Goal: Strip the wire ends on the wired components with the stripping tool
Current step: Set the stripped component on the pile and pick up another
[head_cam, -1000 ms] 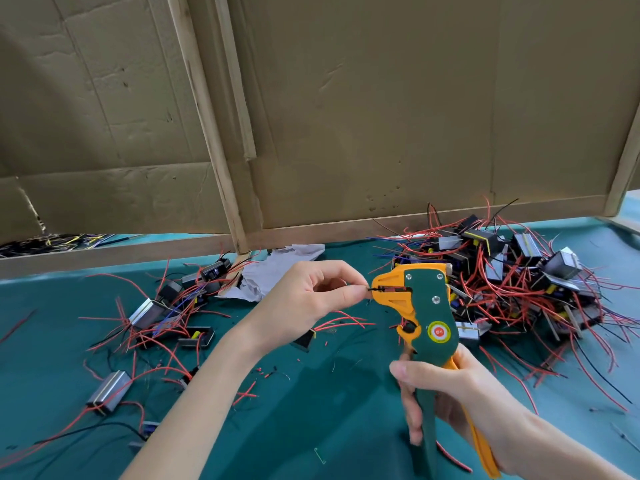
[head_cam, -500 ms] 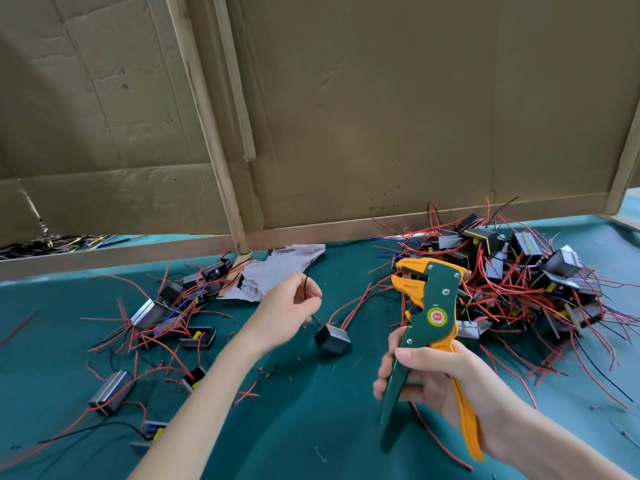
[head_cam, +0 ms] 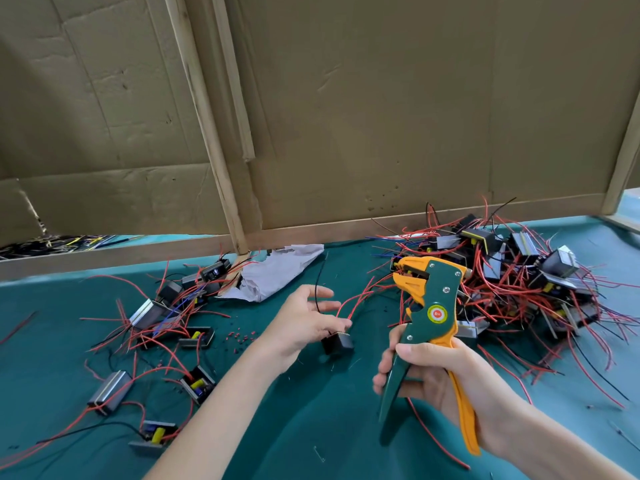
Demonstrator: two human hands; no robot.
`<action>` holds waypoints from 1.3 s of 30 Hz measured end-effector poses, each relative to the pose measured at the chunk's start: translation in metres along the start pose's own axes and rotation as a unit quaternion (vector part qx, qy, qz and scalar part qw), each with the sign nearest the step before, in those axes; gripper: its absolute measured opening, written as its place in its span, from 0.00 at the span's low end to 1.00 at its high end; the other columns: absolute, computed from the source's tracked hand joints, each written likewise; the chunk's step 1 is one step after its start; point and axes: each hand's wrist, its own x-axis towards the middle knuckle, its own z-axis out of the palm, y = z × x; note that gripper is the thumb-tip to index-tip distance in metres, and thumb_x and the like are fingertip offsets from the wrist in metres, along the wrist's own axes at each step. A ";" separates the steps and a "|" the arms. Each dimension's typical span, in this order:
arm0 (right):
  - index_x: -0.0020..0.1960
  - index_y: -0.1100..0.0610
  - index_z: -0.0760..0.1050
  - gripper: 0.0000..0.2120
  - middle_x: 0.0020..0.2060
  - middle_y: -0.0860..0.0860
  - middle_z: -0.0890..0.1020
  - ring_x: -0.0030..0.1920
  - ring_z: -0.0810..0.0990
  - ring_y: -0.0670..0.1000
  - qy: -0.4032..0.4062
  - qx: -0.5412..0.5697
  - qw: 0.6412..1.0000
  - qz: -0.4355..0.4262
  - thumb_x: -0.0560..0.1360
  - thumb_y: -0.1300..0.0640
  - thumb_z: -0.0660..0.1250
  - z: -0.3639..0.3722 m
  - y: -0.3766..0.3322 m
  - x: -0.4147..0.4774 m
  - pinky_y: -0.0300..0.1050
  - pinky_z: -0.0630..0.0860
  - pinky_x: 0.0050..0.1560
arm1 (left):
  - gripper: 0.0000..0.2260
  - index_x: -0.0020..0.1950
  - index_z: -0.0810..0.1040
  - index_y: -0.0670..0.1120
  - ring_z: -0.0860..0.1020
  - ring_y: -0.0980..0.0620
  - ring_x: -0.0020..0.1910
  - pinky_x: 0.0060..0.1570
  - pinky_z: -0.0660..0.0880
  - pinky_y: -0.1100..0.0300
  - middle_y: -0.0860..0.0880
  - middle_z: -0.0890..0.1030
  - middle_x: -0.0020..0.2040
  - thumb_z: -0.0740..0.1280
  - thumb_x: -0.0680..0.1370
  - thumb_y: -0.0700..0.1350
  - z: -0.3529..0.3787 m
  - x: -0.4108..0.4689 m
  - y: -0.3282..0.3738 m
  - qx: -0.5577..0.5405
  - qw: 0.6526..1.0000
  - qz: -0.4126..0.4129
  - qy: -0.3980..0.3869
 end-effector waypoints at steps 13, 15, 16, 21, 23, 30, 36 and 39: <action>0.43 0.61 0.79 0.17 0.39 0.66 0.79 0.40 0.81 0.66 -0.051 -0.029 0.998 0.019 0.58 0.57 0.81 -0.006 -0.003 0.003 0.59 0.79 0.47 | 0.07 0.39 0.85 0.51 0.71 0.58 0.30 0.30 0.68 0.69 0.51 0.83 0.36 0.72 0.73 0.40 0.007 -0.026 0.046 -0.055 0.973 0.223 -0.007; 0.43 0.61 0.79 0.18 0.38 0.66 0.79 0.40 0.81 0.66 -0.066 -0.036 0.997 0.021 0.59 0.57 0.81 -0.005 -0.004 0.002 0.59 0.79 0.47 | 0.07 0.39 0.85 0.53 0.74 0.57 0.35 0.31 0.69 0.69 0.53 0.83 0.37 0.72 0.73 0.41 0.010 -0.029 0.047 -0.032 0.972 0.233 -0.001; 0.43 0.61 0.79 0.16 0.38 0.66 0.79 0.40 0.81 0.66 -0.073 -0.035 0.997 0.021 0.59 0.58 0.80 -0.005 -0.004 0.002 0.59 0.79 0.46 | 0.07 0.39 0.85 0.54 0.75 0.58 0.37 0.32 0.70 0.69 0.54 0.83 0.38 0.72 0.73 0.42 0.011 -0.030 0.048 -0.017 0.972 0.233 0.002; 0.42 0.62 0.79 0.15 0.37 0.67 0.79 0.39 0.81 0.66 -0.090 -0.036 0.995 0.025 0.60 0.59 0.79 -0.002 -0.007 0.000 0.58 0.79 0.44 | 0.07 0.38 0.84 0.53 0.74 0.60 0.36 0.33 0.70 0.69 0.56 0.81 0.36 0.72 0.74 0.43 0.014 -0.031 0.045 0.001 0.978 0.207 0.005; 0.41 0.62 0.79 0.11 0.37 0.67 0.79 0.39 0.81 0.66 -0.091 -0.038 0.995 0.024 0.61 0.61 0.77 -0.001 -0.007 0.000 0.57 0.79 0.43 | 0.05 0.39 0.83 0.51 0.72 0.59 0.32 0.31 0.68 0.69 0.55 0.80 0.34 0.71 0.74 0.43 0.016 -0.031 0.044 0.000 0.978 0.207 -0.004; 0.41 0.63 0.79 0.10 0.37 0.67 0.79 0.39 0.81 0.67 -0.084 -0.039 0.995 0.021 0.62 0.61 0.75 -0.001 -0.007 -0.001 0.56 0.80 0.42 | 0.04 0.40 0.81 0.48 0.70 0.63 0.29 0.29 0.67 0.71 0.59 0.77 0.30 0.71 0.74 0.41 0.018 -0.033 0.044 0.025 0.977 0.209 -0.027; 0.40 0.62 0.79 0.09 0.36 0.68 0.79 0.38 0.81 0.67 -0.087 -0.050 0.995 0.019 0.62 0.61 0.75 0.000 -0.006 -0.001 0.57 0.79 0.42 | 0.05 0.39 0.81 0.48 0.68 0.61 0.27 0.29 0.65 0.71 0.59 0.76 0.29 0.71 0.74 0.42 0.018 -0.035 0.046 0.030 0.977 0.208 -0.025; 0.41 0.63 0.78 0.10 0.36 0.68 0.79 0.38 0.81 0.67 -0.089 -0.056 0.994 0.020 0.63 0.62 0.75 -0.001 -0.006 -0.002 0.57 0.79 0.42 | 0.05 0.39 0.82 0.48 0.66 0.59 0.28 0.29 0.64 0.69 0.58 0.75 0.29 0.71 0.74 0.42 0.017 -0.036 0.046 0.037 0.978 0.205 -0.029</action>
